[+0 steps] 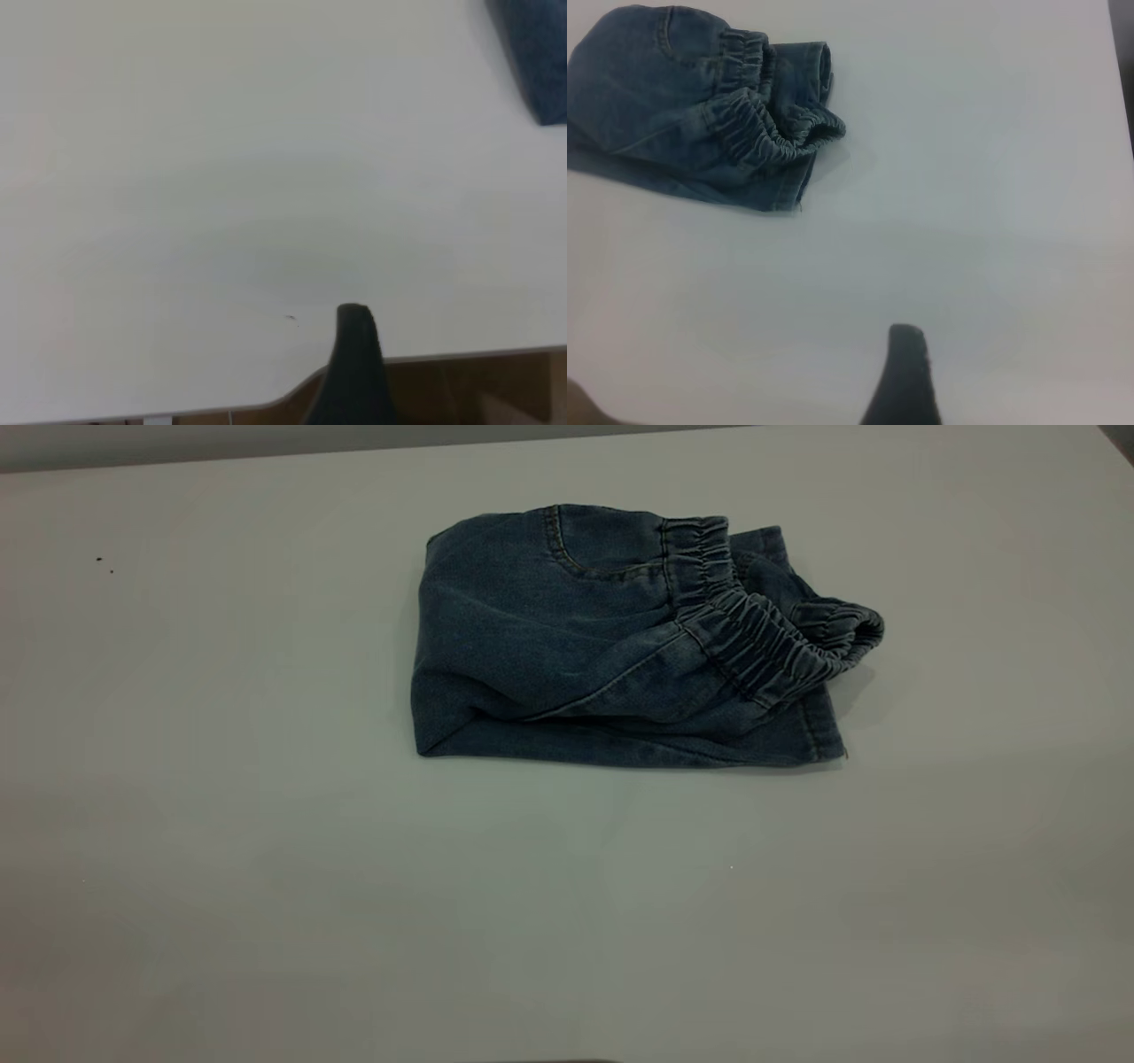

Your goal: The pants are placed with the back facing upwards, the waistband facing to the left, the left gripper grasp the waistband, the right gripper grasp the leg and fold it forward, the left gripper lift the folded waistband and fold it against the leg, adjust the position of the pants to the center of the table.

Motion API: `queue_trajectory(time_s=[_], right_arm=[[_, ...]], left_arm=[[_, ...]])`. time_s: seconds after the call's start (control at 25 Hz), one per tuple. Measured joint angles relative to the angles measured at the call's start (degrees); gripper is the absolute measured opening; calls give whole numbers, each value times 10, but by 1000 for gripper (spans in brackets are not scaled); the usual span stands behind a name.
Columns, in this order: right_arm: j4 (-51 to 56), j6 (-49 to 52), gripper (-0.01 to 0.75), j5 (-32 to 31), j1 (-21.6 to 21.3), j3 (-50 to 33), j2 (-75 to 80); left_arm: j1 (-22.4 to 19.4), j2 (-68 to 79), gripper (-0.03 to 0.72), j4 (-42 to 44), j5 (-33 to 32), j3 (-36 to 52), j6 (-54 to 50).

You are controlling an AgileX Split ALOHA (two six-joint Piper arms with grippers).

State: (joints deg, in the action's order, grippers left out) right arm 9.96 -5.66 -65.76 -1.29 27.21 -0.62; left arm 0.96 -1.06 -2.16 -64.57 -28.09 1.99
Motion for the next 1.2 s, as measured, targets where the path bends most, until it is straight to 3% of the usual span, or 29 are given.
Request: queue_trajectory(time_s=[1.2], right_arm=[[-18, 27, 514, 3, 0, 0, 0]], left_arm=[[0, 0, 532, 0, 0, 0, 1]])
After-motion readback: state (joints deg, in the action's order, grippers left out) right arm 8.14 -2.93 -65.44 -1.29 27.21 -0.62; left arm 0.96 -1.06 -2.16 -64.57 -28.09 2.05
